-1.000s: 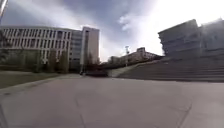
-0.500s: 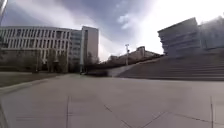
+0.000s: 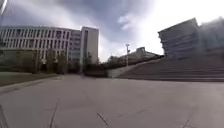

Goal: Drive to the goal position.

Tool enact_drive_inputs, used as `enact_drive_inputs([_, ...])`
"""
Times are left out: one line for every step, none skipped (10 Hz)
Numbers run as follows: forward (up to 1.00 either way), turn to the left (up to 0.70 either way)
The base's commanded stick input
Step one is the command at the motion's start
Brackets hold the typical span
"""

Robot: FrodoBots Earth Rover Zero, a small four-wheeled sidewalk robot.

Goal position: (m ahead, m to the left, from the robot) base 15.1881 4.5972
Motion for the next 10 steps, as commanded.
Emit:
enact_drive_inputs([1.00,0.00])
enact_drive_inputs([1.00,0.02])
enact_drive_inputs([1.00,0.10])
enact_drive_inputs([1.00,0.17])
enact_drive_inputs([1.00,0.35])
enact_drive_inputs([1.00,0.24])
enact_drive_inputs([1.00,0.00])
enact_drive_inputs([1.00,0.00])
enact_drive_inputs([1.00,0.00])
enact_drive_inputs([1.00,0.00])
